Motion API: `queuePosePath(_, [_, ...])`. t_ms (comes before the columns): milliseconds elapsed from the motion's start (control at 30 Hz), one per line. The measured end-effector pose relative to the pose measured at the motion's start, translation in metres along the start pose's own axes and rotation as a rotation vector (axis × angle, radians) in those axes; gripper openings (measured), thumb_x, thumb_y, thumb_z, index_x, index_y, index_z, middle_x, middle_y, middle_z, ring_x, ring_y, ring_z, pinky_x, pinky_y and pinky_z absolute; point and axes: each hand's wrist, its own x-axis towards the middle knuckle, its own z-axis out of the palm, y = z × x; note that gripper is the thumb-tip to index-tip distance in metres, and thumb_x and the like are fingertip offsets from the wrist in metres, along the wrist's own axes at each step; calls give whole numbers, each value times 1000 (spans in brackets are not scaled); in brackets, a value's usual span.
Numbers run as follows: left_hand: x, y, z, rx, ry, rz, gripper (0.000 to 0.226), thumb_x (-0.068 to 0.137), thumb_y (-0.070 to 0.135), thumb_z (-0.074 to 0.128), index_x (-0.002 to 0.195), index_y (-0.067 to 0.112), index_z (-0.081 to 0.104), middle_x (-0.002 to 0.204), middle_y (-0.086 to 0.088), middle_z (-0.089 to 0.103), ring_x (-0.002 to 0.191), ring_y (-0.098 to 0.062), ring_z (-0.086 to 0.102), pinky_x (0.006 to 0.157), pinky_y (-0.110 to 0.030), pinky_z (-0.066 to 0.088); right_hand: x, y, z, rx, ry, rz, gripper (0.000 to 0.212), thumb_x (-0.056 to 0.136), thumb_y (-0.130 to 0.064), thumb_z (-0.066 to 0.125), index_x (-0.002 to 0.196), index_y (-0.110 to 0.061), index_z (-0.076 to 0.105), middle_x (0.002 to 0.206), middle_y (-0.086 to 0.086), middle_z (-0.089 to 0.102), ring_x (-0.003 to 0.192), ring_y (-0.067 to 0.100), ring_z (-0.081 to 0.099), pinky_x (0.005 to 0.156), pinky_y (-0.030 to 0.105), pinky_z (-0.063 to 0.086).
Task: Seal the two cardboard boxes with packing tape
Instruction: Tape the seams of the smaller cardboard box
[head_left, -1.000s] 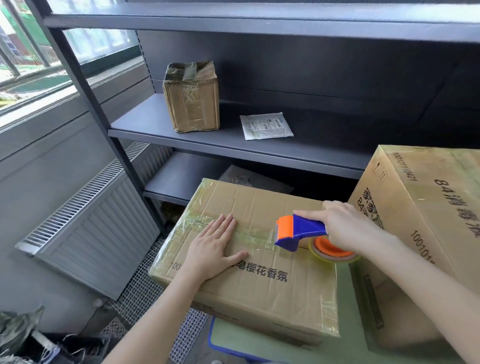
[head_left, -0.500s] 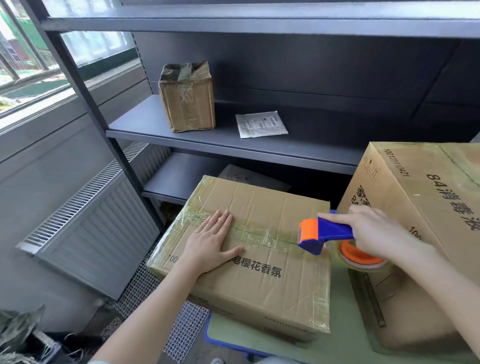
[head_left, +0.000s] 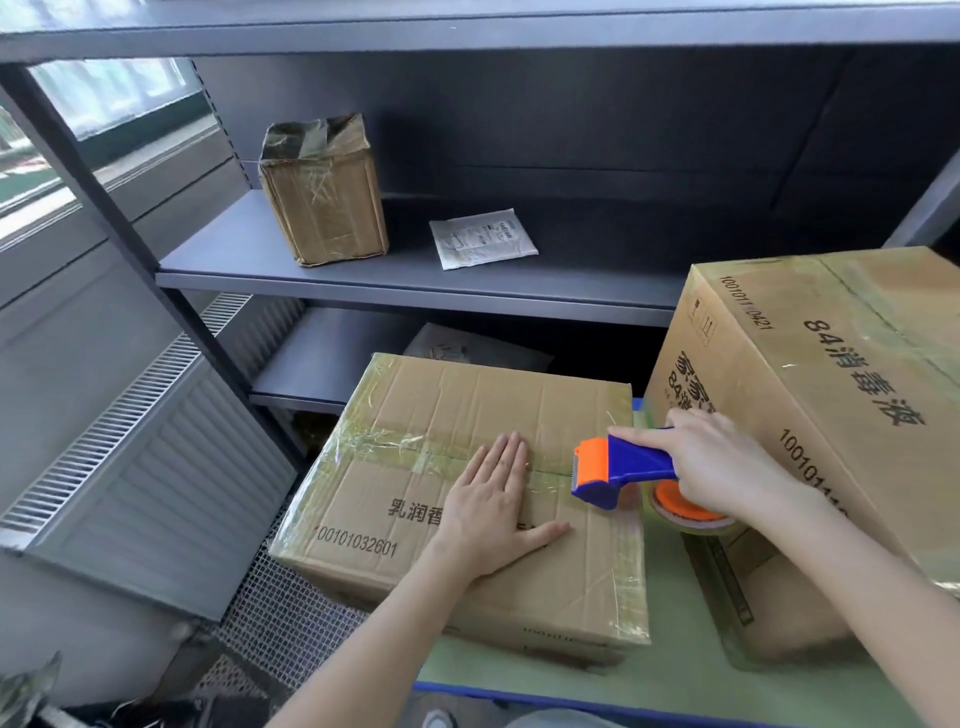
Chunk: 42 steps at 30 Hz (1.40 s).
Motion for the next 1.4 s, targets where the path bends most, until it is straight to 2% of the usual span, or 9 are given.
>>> queuePosePath(133, [-1, -3, -1, 1, 3, 15, 99, 81, 79, 17, 149, 12, -9, 157, 2, -12, 142, -10, -17, 115, -27, -15, -1, 0, 5, 8, -7, 4, 69, 91, -28, 47, 141, -53, 7, 90, -6, 27, 86, 10, 23, 69, 25, 22])
queuePosePath(333, [-2, -11, -2, 1, 6, 55, 95, 83, 77, 18, 150, 13, -8, 157, 3, -12, 142, -9, -17, 116, -27, -13, -7, -1, 10, 60, -23, 52, 74, 88, -30, 52, 141, -54, 6, 88, -8, 27, 83, 7, 25, 56, 17, 18])
queuePosePath(533, [1, -23, -3, 2, 13, 100, 91, 84, 75, 18, 150, 17, -7, 157, 6, -9, 142, -5, -16, 115, -24, -14, -11, -4, 18, 150, -5, 90, 77, 88, -18, 50, 141, -54, 7, 87, -9, 29, 86, 9, 30, 59, 19, 23])
queuePosePath(633, [1, -37, -5, 14, -8, 125, 92, 83, 76, 16, 150, 18, -8, 156, 8, -12, 140, -4, -19, 115, -23, -14, -9, -14, 20, 181, 23, 82, 76, 89, -16, 48, 141, -54, 7, 91, -6, 32, 88, 11, 32, 67, 23, 28])
queuePosePath(800, [-3, -66, -13, 9, -11, 157, 91, 82, 76, 17, 149, 19, -8, 155, 10, -12, 136, 0, -25, 109, -16, -21, 5, -36, 11, 205, 107, 36, 74, 89, -10, 42, 140, -54, 12, 84, -6, 35, 85, 14, 37, 67, 25, 26])
queuePosePath(900, [-1, -81, -21, 16, -33, 170, 92, 80, 77, 13, 149, 20, -9, 156, 10, -11, 135, 0, -26, 108, -14, -21, 15, -50, 4, 132, 150, 3, 68, 91, -16, 42, 141, -53, 14, 82, -4, 33, 82, 15, 33, 67, 27, 22])
queuePosePath(1033, [1, -70, -16, 18, -38, 162, 95, 80, 79, 11, 149, 17, -11, 155, 7, -13, 137, -4, -25, 109, -18, -20, 17, -39, 2, 95, 92, -5, 67, 92, -16, 40, 140, -54, 13, 82, -5, 33, 85, 15, 33, 68, 27, 23])
queuePosePath(1167, [4, -61, -9, 13, -15, 109, 105, 73, 85, 9, 149, 15, -11, 152, 7, -18, 141, -7, -20, 115, -24, -13, 13, -29, 3, 182, 55, 10, 74, 90, -14, 45, 140, -55, 9, 81, -9, 32, 83, 12, 38, 57, 21, 25])
queuePosePath(1400, [3, -61, -12, -13, 6, 106, 108, 67, 89, 6, 148, 19, -11, 149, 13, -18, 138, -2, -23, 110, -18, -19, 9, -25, 3, 170, 56, -39, 74, 91, -17, 49, 141, -53, 10, 83, -8, 32, 86, 12, 37, 62, 23, 26])
